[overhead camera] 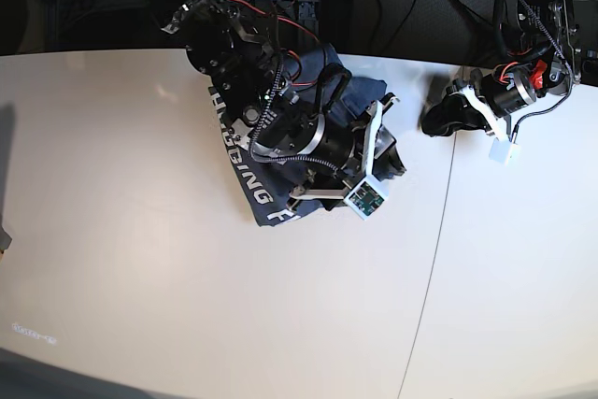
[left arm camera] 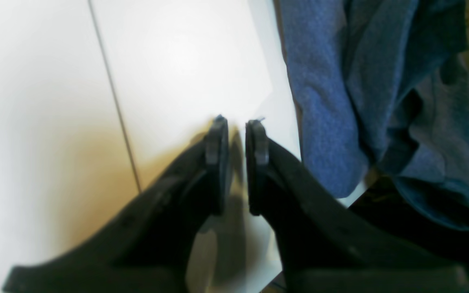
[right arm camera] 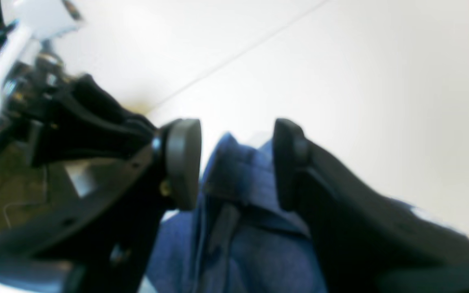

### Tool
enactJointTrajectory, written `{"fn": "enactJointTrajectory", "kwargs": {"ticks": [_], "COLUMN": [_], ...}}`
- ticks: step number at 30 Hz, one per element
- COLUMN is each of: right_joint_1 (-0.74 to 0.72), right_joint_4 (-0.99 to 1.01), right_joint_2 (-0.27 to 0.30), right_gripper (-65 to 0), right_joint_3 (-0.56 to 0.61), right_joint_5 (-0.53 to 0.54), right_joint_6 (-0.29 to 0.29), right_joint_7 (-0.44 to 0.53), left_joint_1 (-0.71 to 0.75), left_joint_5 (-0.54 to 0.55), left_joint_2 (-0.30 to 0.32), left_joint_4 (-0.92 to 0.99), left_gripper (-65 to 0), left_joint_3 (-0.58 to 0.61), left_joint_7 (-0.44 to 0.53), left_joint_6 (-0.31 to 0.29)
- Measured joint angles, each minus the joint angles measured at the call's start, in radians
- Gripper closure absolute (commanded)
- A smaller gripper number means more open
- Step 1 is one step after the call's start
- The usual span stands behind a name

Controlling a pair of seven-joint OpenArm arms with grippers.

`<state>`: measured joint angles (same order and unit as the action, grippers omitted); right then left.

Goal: Fold the T-shirt properly
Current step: 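Press and smooth the folded bundle with the right gripper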

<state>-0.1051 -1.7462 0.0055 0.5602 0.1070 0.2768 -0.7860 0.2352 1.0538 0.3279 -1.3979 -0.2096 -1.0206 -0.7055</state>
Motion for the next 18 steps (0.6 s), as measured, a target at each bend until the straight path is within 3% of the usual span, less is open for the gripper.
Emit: {"fn": "enactJointTrajectory", "kwargs": {"ticks": [5, 7, 9, 18], "right_joint_1": [0.002, 0.002, 0.002, -0.004], "right_joint_4": [0.053, 0.058, 0.066, 0.068], "right_joint_2": [0.000, 0.000, 0.000, 0.000], "right_gripper": [-27.1, -16.4, -0.1, 0.0], "right_joint_3": [0.000, 0.000, 0.000, 0.000], "right_joint_5": [0.000, 0.001, -0.002, -0.105], "right_joint_6": [0.000, 0.000, -0.002, -0.006], "right_joint_7": [-0.001, 0.000, 0.000, 0.102], "left_joint_1": [0.000, 0.000, 0.000, 0.000], "left_joint_5": [0.000, 0.000, 0.000, 0.000], "left_joint_2": [0.000, 0.000, 0.000, 0.000], "left_joint_4": [0.000, 0.000, 0.000, 0.000], "left_gripper": [-12.1, -12.1, -12.1, -12.1], "left_joint_3": [0.000, 0.000, 0.000, 0.000], "left_joint_7": [0.000, 0.000, 0.000, 0.000], "left_joint_6": [0.000, 0.000, 0.000, 0.000]}}
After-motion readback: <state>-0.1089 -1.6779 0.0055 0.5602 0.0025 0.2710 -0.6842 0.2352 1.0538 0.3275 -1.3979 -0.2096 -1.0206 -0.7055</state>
